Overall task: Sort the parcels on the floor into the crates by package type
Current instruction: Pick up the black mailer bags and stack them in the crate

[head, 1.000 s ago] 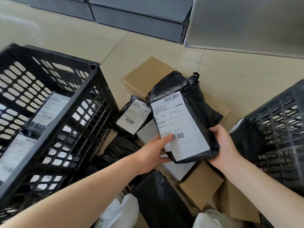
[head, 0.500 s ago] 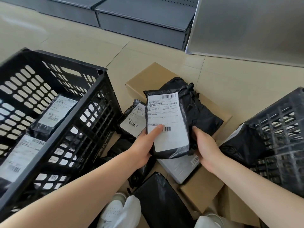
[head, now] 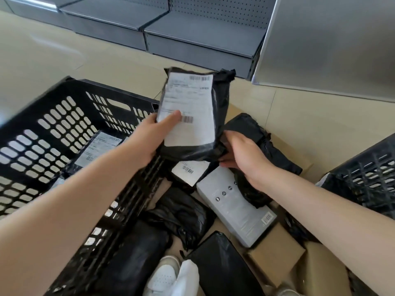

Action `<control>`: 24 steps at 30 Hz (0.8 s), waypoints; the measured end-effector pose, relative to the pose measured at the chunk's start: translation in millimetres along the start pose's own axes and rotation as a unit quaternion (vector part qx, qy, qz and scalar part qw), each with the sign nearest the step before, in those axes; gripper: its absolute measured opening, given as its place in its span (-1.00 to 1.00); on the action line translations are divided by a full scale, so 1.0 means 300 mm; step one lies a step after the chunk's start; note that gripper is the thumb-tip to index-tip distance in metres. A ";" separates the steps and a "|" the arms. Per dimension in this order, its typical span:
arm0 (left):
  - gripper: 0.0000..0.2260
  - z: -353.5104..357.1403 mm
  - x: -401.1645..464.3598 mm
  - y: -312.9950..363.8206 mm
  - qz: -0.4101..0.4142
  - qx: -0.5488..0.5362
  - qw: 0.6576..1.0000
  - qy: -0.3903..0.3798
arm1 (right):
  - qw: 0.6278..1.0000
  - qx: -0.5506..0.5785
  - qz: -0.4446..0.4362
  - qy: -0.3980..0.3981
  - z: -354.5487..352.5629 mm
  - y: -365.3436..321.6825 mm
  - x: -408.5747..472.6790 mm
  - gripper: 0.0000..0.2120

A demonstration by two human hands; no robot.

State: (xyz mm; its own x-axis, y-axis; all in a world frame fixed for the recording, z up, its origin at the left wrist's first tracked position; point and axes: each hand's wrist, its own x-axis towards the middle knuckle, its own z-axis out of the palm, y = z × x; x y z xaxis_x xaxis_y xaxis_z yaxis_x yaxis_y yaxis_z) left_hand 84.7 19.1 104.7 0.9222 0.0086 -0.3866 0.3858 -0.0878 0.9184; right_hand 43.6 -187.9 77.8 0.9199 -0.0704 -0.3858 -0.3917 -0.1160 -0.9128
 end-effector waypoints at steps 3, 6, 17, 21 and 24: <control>-0.67 -0.124 0.000 0.060 0.002 -0.019 0.999 0.028 | 0.997 -0.053 -0.049 -0.038 0.094 -0.058 -0.010 -0.63; -0.67 -0.275 0.024 0.054 -0.016 -0.035 0.997 0.063 | 0.971 -0.164 -0.149 -0.094 0.167 -0.082 -0.027 -0.65; -0.81 -0.680 0.082 -0.155 -0.018 -0.075 0.973 0.216 | 0.683 -0.599 -0.357 -0.218 0.501 -0.010 -0.086 -0.32; -0.72 -0.749 0.120 -0.238 -0.033 0.002 0.958 0.286 | 0.698 -0.605 -0.335 -0.185 0.572 -0.002 -0.110 -0.28; -0.71 -0.806 0.139 -0.286 -0.041 0.067 0.947 0.311 | 0.702 -0.600 -0.347 -0.164 0.593 0.005 -0.119 -0.29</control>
State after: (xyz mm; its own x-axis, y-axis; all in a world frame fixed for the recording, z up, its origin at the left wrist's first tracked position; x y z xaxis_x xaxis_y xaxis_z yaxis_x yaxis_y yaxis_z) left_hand 96.4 267.8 30.3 0.7431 0.6015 -0.2932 0.4877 -0.1868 0.8528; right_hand 13.6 -9.4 66.4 0.7758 0.6239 -0.0944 0.5987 -0.7750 -0.2023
